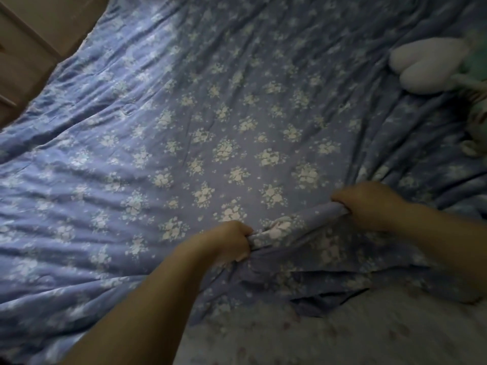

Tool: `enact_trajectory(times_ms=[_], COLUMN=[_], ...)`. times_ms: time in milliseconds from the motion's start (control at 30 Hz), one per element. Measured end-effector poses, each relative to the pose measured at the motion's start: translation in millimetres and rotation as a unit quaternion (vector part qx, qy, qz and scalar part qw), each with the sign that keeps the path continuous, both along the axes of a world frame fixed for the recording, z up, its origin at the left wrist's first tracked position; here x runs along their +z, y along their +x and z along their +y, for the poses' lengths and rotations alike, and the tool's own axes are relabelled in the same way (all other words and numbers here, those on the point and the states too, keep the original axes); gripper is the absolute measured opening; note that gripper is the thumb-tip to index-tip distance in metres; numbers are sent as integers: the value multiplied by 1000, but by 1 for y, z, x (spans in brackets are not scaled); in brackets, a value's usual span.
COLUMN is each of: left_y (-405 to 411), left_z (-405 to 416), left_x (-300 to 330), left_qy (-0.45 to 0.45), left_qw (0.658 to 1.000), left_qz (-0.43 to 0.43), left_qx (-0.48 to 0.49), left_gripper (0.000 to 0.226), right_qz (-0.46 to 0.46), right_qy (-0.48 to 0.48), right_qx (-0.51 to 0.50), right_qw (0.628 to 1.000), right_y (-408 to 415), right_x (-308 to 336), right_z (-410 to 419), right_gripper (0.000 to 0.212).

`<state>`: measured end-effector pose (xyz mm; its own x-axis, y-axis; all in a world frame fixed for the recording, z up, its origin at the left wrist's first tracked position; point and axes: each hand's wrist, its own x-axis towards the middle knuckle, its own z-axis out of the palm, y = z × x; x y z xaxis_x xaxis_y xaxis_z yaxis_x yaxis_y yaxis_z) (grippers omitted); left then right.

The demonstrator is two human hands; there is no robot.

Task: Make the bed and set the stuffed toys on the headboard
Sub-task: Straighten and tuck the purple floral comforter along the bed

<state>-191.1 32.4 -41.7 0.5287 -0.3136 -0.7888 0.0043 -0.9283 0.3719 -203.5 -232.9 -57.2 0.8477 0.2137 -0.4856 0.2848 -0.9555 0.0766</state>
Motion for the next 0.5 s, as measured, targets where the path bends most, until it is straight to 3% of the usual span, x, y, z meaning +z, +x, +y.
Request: enact_trajectory(times_ms=[100, 267, 400, 500], left_y=[3, 4, 1, 2], left_z=[-4, -10, -11, -11], left_x=[0, -1, -2, -4], left_qy=[10, 34, 55, 62], left_qw=[999, 999, 996, 996], left_qz=[30, 40, 56, 66], left_qx=[3, -14, -30, -23], left_gripper=[19, 19, 19, 21], right_qz=[27, 83, 171, 164], right_qy=[-43, -5, 18, 53], right_qx=[-12, -59, -81, -112], right_qw=[999, 995, 982, 979], right_y=[0, -5, -8, -7], right_x=[10, 16, -1, -2], right_z=[-4, -15, -13, -16], right_gripper=[19, 7, 19, 25])
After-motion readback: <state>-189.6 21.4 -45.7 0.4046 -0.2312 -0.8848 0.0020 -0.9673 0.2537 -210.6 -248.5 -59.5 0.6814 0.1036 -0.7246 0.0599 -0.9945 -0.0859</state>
